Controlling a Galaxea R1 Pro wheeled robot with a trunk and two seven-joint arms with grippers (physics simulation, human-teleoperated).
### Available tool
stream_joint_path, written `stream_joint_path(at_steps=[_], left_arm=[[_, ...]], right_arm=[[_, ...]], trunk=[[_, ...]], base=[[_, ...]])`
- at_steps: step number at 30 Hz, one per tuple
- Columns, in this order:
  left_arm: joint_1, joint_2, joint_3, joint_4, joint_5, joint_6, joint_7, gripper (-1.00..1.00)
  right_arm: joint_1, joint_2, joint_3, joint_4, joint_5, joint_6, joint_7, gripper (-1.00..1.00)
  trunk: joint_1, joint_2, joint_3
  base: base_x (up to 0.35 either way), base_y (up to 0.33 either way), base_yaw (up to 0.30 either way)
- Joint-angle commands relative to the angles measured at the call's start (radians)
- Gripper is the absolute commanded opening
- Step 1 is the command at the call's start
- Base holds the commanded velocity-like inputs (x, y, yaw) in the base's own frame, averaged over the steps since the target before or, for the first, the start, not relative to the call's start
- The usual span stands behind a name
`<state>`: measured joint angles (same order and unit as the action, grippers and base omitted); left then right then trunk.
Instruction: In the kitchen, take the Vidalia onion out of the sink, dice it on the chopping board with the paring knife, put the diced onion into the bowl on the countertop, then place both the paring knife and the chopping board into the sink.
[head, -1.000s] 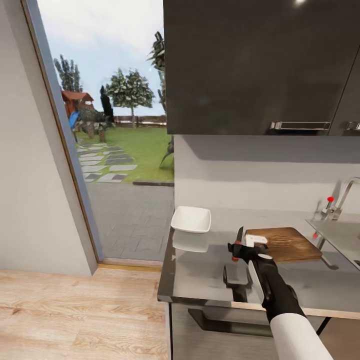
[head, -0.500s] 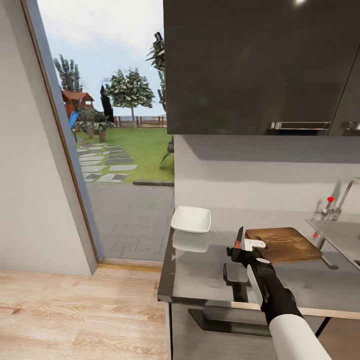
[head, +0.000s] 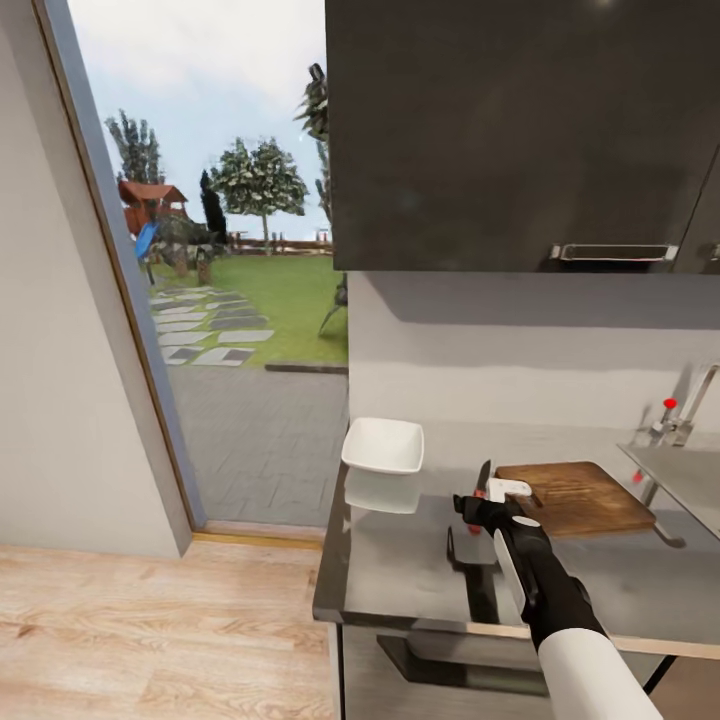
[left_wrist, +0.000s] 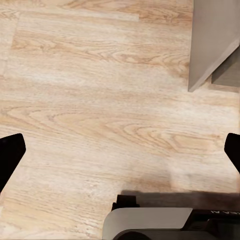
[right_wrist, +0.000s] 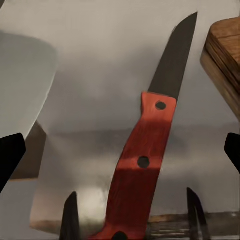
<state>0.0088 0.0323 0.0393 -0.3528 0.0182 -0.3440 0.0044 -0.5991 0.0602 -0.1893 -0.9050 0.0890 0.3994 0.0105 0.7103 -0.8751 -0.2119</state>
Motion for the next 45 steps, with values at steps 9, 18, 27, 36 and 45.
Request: stream_joint_path(at_steps=[9, 18, 27, 36, 45], left_arm=[[0.0, 0.0, 0.001, -0.002, 0.002, -0.001, 0.0, 1.0], [0.0, 0.0, 0.001, -0.002, 0.002, -0.001, 0.001, 1.0], [0.0, 0.0, 0.001, -0.002, 0.002, -0.001, 0.0, 1.0], [0.0, 0.0, 0.001, -0.002, 0.002, -0.001, 0.0, 1.0], [0.0, 0.0, 0.001, -0.002, 0.002, -0.001, 0.0, 1.0]], right_arm=[[-0.001, 0.002, -0.002, 0.001, 0.009, 0.006, 0.002, 1.0], [-0.001, 0.001, -0.002, 0.022, 0.011, 0.005, 0.002, 1.0], [-0.001, 0.001, -0.002, 0.034, 0.011, 0.004, 0.002, 1.0], [-0.001, 0.0, -0.002, 0.045, 0.011, 0.0, 0.002, 1.0], [-0.001, -0.002, -0.004, 0.083, 0.012, -0.03, 0.002, 1.0]], trunk=[[0.0, -0.001, -0.001], [0.0, -0.001, -0.001], [0.0, -0.001, -0.001], [0.0, -0.001, -0.001], [0.0, -0.001, -0.001]], base=[[0.021, 0.0, 0.0], [0.001, 0.0, 0.0], [0.0, 0.0, 0.0], [0.0, 0.0, 0.0], [0.0, 0.0, 0.0]])
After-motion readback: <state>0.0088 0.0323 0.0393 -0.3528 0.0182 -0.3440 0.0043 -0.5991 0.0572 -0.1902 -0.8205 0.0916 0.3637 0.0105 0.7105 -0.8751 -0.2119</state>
